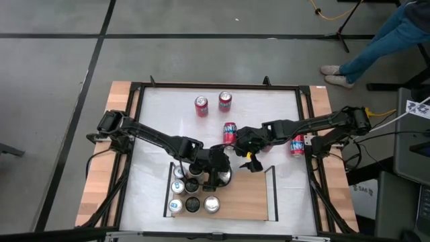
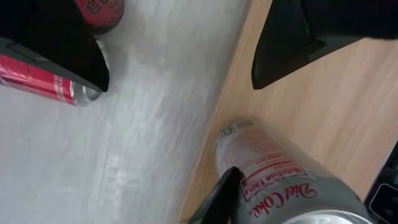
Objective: Place canned beverage on shelf
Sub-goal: Put the silver soda can on the shelf aligned with the other silver soda can
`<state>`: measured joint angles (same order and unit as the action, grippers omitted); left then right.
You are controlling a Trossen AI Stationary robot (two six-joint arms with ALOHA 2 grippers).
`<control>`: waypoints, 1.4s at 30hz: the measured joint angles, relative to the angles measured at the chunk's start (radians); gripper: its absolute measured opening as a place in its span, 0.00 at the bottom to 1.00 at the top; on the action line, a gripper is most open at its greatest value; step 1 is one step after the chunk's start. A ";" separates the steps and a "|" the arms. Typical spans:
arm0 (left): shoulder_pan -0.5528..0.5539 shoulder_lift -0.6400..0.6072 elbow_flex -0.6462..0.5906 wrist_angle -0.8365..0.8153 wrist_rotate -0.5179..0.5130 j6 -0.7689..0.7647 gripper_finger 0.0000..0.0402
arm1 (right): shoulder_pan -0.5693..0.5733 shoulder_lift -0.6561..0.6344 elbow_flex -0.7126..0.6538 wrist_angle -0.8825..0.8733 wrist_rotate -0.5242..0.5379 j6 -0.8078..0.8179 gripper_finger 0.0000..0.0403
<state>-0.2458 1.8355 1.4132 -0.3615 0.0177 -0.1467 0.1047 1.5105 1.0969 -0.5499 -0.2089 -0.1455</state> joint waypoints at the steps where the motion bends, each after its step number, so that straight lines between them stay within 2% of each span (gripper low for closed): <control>1: 0.001 0.000 0.000 0.000 -0.001 0.000 0.80 | 0.000 0.000 0.000 0.000 0.000 0.000 0.95; 42: 0.000 0.000 0.000 0.007 0.029 -0.001 0.82 | 0.000 0.000 0.000 0.002 0.000 0.002 0.95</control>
<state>-0.2455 1.8355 1.4136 -0.3542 0.0471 -0.1478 0.1046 1.5101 1.0973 -0.5484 -0.2092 -0.1436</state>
